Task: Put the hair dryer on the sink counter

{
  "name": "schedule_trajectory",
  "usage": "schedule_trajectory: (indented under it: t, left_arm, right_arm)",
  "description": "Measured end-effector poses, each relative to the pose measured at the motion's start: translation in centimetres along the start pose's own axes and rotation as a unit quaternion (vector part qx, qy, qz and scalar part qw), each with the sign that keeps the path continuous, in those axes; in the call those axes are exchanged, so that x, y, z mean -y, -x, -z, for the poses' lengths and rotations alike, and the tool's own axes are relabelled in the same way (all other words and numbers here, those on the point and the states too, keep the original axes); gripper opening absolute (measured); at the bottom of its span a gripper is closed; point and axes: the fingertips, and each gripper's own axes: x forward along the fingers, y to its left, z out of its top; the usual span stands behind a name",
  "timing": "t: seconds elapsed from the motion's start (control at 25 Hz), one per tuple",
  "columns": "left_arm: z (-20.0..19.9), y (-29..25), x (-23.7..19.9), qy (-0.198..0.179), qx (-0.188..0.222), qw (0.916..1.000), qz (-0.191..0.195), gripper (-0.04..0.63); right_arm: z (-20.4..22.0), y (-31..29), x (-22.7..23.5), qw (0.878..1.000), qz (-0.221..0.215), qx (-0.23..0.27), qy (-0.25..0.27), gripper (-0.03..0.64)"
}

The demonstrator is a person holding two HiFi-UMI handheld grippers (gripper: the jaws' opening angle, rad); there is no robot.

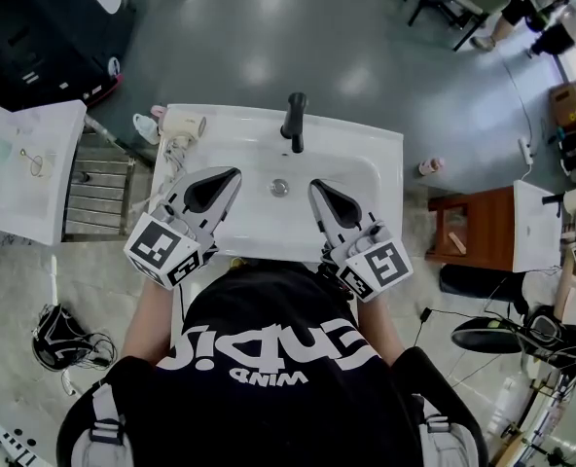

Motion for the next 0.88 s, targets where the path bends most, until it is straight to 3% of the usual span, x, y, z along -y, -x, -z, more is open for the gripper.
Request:
schedule_trajectory:
  t: [0.28,0.88]
  left_arm:
    - [-0.1,0.2,-0.5,-0.020,0.011,0.9997,-0.004,0.020]
    - [1.6,0.2,-1.3,-0.003,-0.002,0.9999,-0.012,0.020]
  right_arm:
    - [0.1,-0.1,0.8,1.000,0.016,0.010,0.002,0.018]
    - [1.3,0.2,2.0,0.999,0.046,-0.001,-0.002,0.018]
